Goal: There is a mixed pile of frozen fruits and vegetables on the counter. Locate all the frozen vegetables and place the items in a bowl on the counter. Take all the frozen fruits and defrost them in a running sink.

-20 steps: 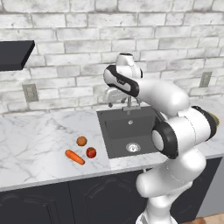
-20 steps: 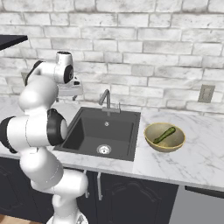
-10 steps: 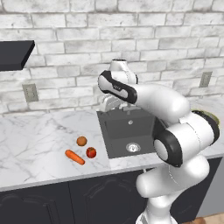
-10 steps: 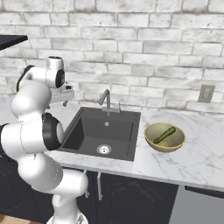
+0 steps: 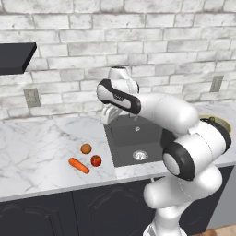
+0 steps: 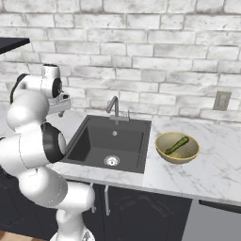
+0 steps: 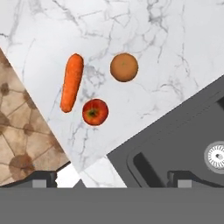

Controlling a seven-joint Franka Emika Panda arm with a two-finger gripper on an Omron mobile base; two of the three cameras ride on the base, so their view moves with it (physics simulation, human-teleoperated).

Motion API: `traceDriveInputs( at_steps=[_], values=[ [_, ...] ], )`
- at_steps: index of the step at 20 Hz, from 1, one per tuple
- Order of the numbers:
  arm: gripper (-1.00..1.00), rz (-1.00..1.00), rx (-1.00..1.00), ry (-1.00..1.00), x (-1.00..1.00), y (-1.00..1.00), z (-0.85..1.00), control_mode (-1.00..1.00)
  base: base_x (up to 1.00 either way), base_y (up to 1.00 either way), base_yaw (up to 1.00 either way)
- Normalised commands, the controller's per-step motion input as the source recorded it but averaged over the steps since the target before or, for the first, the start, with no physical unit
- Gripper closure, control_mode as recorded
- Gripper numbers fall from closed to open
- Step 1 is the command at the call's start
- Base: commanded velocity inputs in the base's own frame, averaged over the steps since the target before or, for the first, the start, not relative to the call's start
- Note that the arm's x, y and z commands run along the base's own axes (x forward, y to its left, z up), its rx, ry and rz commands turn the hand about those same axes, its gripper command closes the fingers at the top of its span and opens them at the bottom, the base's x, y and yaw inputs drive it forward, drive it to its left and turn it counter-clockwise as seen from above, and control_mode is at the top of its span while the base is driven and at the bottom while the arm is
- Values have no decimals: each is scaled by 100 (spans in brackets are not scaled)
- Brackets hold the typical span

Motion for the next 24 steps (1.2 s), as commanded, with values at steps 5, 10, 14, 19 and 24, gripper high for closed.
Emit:
traceDriveInputs(
  at_steps=[5, 10, 14, 19, 24],
  values=[
    [-100, 15, 0, 1, -8, 27, -6, -100, 0, 0, 0],
    [-100, 15, 0, 0, -19, 30, -14, -100, 0, 0, 0],
    [-100, 16, 0, 0, -24, 27, -11, -100, 0, 0, 0],
    [-100, 10, 2, 0, -13, 26, -10, -100, 0, 0, 0],
    [-100, 0, 3, 1, 0, 24, -11, -100, 0, 0, 0]
  ],
)
